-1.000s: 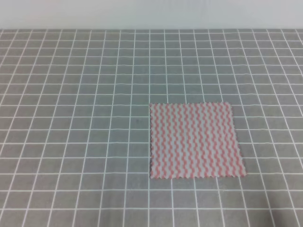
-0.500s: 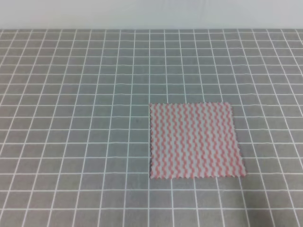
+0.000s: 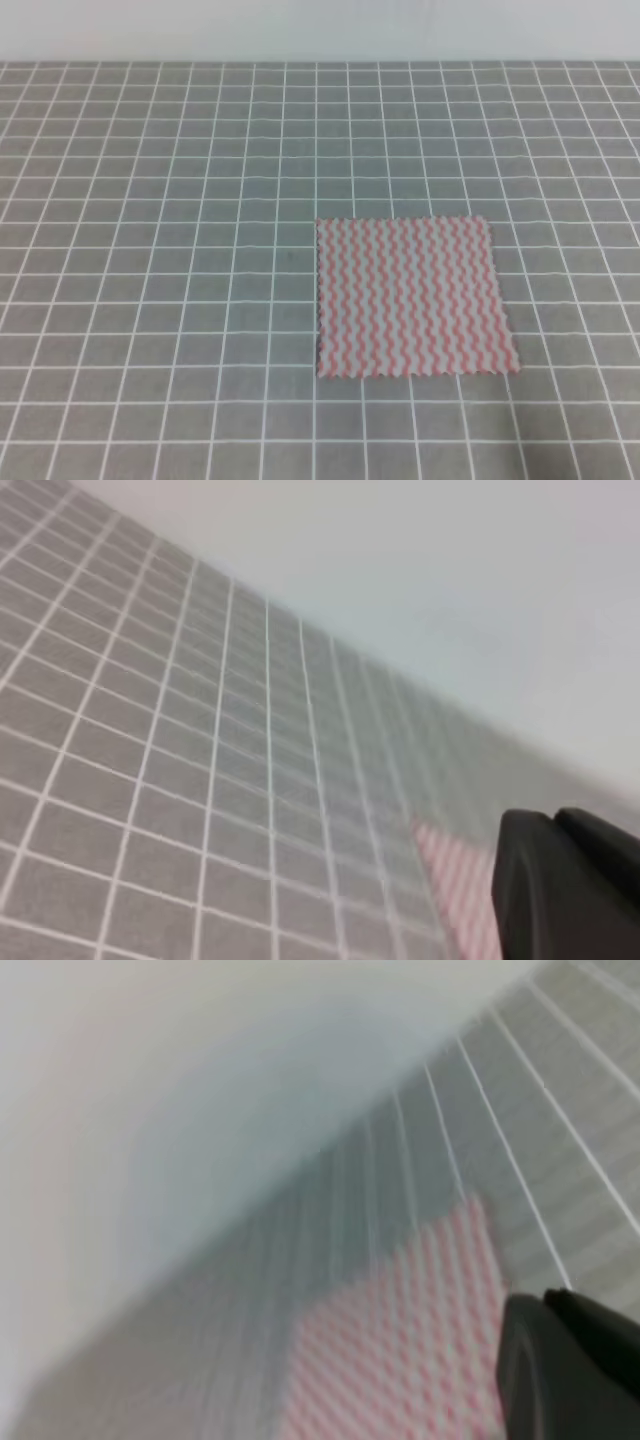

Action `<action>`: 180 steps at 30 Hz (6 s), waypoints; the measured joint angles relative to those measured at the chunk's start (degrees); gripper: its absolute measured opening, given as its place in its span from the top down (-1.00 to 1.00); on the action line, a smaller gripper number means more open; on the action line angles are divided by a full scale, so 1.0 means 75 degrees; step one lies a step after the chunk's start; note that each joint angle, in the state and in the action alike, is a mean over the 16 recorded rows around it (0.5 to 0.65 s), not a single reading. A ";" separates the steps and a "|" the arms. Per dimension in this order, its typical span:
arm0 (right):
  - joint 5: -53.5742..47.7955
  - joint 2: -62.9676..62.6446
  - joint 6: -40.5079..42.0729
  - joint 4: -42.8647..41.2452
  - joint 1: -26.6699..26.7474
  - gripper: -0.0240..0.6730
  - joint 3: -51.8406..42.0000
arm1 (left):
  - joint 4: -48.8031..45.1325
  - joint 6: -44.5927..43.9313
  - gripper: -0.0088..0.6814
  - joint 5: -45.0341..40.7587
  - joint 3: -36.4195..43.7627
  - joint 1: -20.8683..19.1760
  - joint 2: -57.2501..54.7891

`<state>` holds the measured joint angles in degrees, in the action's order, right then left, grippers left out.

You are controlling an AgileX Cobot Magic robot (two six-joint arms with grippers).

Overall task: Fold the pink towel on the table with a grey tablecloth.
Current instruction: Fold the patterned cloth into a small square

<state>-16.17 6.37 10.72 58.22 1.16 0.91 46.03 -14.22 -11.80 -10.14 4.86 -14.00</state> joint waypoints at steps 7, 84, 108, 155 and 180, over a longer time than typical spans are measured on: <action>-0.1103 0.2026 0.0951 -0.0662 0.0000 0.98 0.1130 | 0.0241 -0.2134 0.98 -0.1479 -0.1941 0.0032 -0.2832; -0.2131 1.1980 -0.0610 -0.4893 0.2217 0.36 0.6601 | 0.1748 -0.5625 0.98 -0.1194 -0.5077 0.2585 -0.9213; -0.2347 1.1990 -0.0603 -0.4892 0.2217 0.97 0.6942 | 0.1549 -0.6592 0.94 -0.1351 -0.5072 0.2588 -0.9159; -0.2404 1.1950 -0.0219 -0.4875 0.2208 0.98 0.8120 | -0.2378 -0.7229 -0.04 -0.1095 -0.5421 0.4596 -1.0674; -0.2054 1.1959 -0.0218 -0.4790 0.2205 0.98 0.8169 | -0.2732 -0.7092 -0.04 0.0077 -0.5548 0.5471 -1.1329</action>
<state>-31.58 96.06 9.08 22.30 17.69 62.18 25.54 -67.41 -11.22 -51.75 45.89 -98.97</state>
